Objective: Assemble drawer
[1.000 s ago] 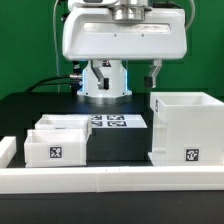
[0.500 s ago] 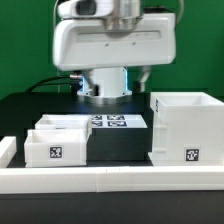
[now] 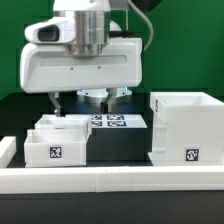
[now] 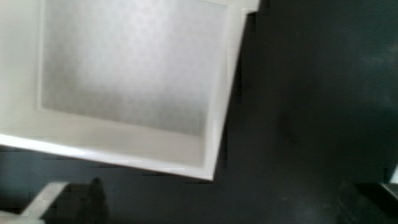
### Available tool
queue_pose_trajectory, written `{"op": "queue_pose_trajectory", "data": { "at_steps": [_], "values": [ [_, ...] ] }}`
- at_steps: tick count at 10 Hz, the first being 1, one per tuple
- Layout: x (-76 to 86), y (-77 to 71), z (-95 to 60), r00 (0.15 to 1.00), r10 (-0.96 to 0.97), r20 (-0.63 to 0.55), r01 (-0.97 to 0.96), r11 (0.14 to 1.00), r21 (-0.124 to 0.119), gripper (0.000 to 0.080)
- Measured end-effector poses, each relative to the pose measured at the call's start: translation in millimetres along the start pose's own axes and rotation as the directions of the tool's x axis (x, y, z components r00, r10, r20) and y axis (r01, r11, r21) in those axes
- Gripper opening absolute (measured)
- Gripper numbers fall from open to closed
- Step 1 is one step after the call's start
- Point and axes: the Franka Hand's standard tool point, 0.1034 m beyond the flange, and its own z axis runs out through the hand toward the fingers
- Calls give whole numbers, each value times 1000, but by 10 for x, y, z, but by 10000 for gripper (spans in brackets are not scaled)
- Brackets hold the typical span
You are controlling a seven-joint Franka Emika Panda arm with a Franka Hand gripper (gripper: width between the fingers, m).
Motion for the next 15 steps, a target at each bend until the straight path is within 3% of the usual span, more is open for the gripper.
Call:
{"op": "queue_pose_trajectory", "data": {
  "at_steps": [4,7,12,15],
  "values": [
    [11,-17,-8,1000,-3,-2,3,1000,0,649],
    [-225,-37,359,999,35,1,-35,999,0,649],
    [-332,-47,689,999,35,25,-34,999,-10,649],
    [-373,-51,777,999,34,36,-34,999,-11,649]
  ]
}}
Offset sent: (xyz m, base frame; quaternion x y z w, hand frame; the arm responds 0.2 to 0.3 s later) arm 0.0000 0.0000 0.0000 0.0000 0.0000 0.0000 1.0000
